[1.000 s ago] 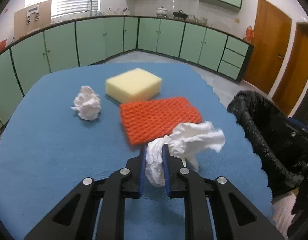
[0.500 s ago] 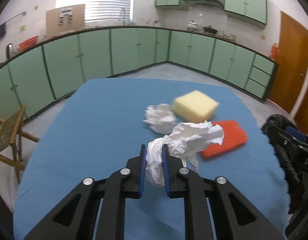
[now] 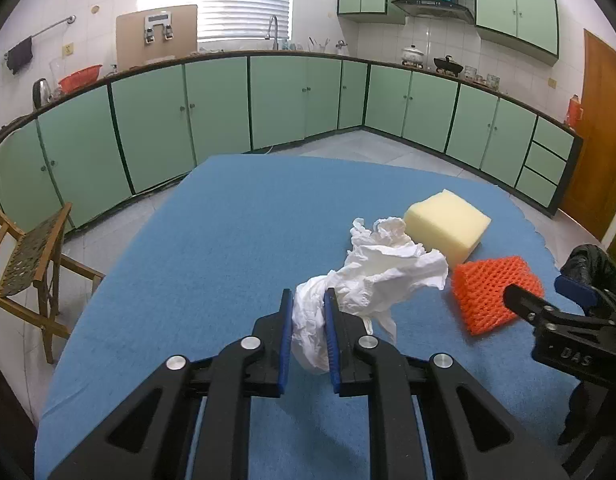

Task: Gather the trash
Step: 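Grasp the white crumpled tissue with the left tool, then grasp the orange foam net with the right tool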

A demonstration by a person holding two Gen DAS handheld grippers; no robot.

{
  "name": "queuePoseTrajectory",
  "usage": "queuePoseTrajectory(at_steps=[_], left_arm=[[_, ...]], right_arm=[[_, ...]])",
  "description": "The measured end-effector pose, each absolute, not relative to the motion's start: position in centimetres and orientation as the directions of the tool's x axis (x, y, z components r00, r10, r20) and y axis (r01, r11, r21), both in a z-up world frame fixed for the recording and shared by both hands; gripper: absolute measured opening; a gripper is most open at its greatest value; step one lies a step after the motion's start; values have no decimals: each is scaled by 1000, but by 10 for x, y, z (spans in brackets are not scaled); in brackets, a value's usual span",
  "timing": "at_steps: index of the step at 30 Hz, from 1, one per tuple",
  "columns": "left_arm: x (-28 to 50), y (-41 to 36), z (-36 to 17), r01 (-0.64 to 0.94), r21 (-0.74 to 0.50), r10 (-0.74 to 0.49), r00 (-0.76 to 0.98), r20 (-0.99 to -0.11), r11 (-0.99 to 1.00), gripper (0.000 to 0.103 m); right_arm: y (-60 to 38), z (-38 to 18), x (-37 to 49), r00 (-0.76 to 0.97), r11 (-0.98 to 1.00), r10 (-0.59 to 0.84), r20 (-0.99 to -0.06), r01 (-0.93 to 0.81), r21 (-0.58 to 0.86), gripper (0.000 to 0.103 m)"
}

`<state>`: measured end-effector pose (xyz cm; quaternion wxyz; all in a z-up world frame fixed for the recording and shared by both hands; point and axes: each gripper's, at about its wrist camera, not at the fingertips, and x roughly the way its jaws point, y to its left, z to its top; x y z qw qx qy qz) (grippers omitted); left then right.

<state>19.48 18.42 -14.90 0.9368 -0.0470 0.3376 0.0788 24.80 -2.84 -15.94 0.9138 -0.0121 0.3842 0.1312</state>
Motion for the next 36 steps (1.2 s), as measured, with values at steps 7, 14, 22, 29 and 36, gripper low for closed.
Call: queuePoseTrajectory(at_steps=[7, 14, 22, 29, 36], left_arm=[[196, 187, -152, -185, -38, 117, 755, -645, 982, 15], [197, 185, -156, -184, -44, 111, 748, -654, 982, 15], [195, 178, -151, -170, -47, 99, 755, -648, 984, 15], [188, 174, -142, -161, -52, 91, 764, -639, 986, 16], [186, 165, -132, -139, -60, 71, 779, -623, 988, 16]], right_arm=[[-23, -177, 258, 601, 961, 232, -765, -263, 85, 77], [-27, -179, 258, 600, 964, 232, -766, -248, 98, 46], [-29, -178, 252, 592, 952, 272, -758, -280, 123, 6], [-38, -160, 235, 611, 938, 326, -722, -302, 168, 0], [-49, -139, 229, 618, 936, 337, -710, -300, 183, 3]])
